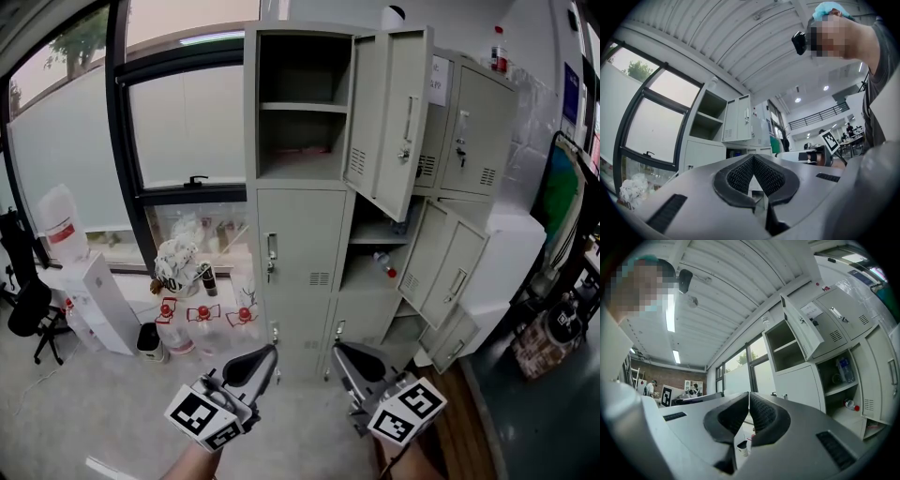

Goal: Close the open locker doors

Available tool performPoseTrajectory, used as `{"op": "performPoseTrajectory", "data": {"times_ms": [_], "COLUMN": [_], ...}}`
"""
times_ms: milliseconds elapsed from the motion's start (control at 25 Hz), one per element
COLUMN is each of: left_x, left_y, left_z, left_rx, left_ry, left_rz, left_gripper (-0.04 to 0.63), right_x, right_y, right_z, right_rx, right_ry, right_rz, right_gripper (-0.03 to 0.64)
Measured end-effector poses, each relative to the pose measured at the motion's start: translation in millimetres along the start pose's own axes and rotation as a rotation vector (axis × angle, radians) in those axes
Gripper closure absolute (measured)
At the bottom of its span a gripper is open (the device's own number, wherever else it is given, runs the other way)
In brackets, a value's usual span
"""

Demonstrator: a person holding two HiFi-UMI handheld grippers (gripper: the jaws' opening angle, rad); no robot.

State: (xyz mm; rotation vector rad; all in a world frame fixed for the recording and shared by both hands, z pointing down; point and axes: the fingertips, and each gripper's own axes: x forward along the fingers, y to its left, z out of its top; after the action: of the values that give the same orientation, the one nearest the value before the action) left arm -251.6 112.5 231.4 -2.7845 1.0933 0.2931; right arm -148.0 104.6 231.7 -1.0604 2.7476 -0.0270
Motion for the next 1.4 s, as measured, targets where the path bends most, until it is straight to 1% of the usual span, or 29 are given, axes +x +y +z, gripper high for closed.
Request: {"op": "performPoseTrajectory", "data": {"times_ms": [400, 720, 1040, 1240, 1400], "left_x": [9, 17, 41, 72, 102], "left_y": [15, 32, 69, 85, 96], "left_z": [7, 3, -4, -12, -11], "left_rx": [0.019, 0.033, 0.05, 0.056, 0.072], "left_ry": [-0.013, -0.004, 0.007, 0.006, -0.005], "left_rz": [-0.021, 0.001, 0.056, 0.073, 0.086], "left_gripper": [0.586, 0.586, 0.586, 0.586, 0.586], "right_x": [19, 37, 66, 81, 91], "right_y": [-5, -22, -58, -86, -113], "right_z": [8, 3, 0, 3, 13], "right_rx": [-0.023, -0.014, -0.002, 0.001, -0.001], "right_ry": [-0.013, -0.016, -0.022, -0.034, -0.054], "right_rz": [-0.01, 0.001, 0.038, 0.071, 0.093], "right_gripper": [0.601, 0.601, 0.601, 0.601, 0.601]}}
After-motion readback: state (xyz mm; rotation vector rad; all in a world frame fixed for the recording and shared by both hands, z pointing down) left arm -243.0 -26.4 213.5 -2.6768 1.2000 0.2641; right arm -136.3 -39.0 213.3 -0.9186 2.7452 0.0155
